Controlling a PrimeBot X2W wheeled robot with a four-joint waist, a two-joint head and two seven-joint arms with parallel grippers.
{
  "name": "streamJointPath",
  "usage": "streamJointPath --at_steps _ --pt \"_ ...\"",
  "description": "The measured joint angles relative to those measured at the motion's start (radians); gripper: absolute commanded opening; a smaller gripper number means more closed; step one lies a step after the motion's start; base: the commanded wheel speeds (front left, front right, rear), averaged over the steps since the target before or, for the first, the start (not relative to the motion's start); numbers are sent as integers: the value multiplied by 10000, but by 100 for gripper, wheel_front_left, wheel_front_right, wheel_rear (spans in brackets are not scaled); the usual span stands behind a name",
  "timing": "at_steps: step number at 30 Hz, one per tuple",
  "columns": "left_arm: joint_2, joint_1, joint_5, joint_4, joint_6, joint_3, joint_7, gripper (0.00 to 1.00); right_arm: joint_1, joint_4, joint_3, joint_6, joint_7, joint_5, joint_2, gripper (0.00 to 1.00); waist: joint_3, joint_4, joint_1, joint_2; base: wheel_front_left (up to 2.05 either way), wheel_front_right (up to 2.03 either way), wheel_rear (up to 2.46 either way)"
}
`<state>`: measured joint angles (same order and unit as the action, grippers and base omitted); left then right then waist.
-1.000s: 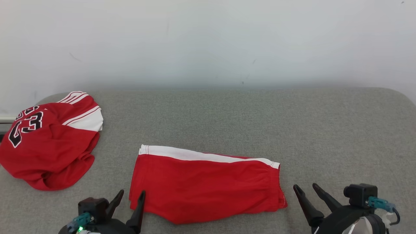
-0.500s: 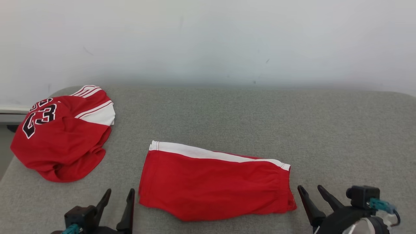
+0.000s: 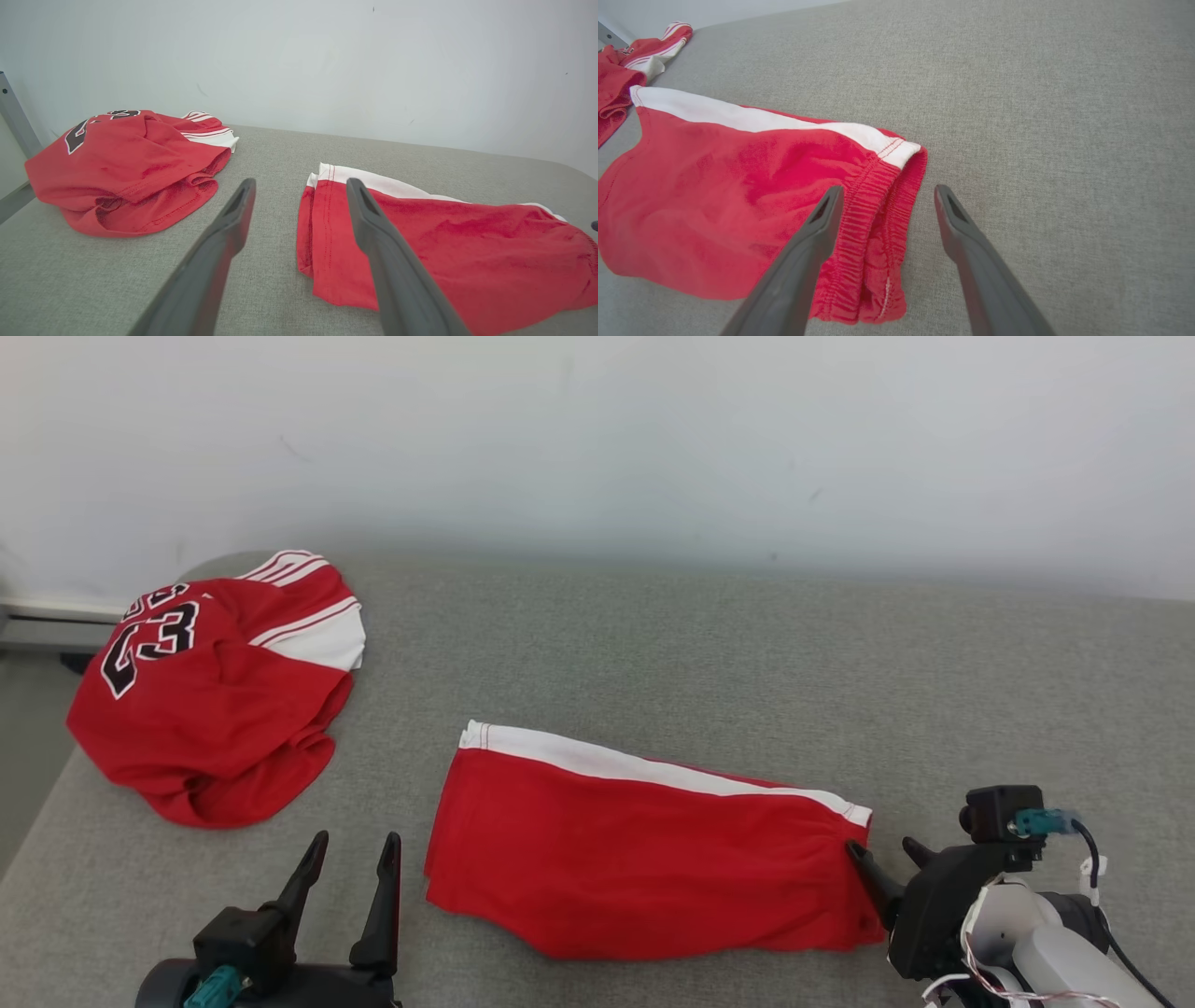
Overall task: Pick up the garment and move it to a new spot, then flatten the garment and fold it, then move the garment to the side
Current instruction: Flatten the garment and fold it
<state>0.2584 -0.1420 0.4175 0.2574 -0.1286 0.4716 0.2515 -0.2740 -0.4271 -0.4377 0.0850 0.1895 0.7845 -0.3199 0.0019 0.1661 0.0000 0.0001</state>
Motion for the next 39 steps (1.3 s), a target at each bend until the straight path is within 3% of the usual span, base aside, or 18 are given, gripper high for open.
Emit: streamJointPath --at_steps 17,18,19,29,39 --pt "-362 265 -732 -504 0 -560 -59 100 -1842 -2336 -604 295 3154 69 487 98 364 598 0 0 0 0 0" --pt "-384 308 -757 -525 0 -600 -61 100 -1918 -2416 -610 297 3279 71 516 42 373 608 0 0 0 0 0" --pt "-385 346 -759 -535 0 -635 -94 100 -1986 -2468 -608 297 3350 90 550 0 378 613 0 0 0 0 0" --pt "-418 506 -909 -702 0 -991 -226 100 -2322 -2888 -587 113 3651 251 598 0 337 463 0 0 0 0 0" --pt "-587 773 -918 -871 0 -1037 -403 100 -2321 -3150 -253 -221 3586 232 -738 0 239 -86 0 0 0 0 0"
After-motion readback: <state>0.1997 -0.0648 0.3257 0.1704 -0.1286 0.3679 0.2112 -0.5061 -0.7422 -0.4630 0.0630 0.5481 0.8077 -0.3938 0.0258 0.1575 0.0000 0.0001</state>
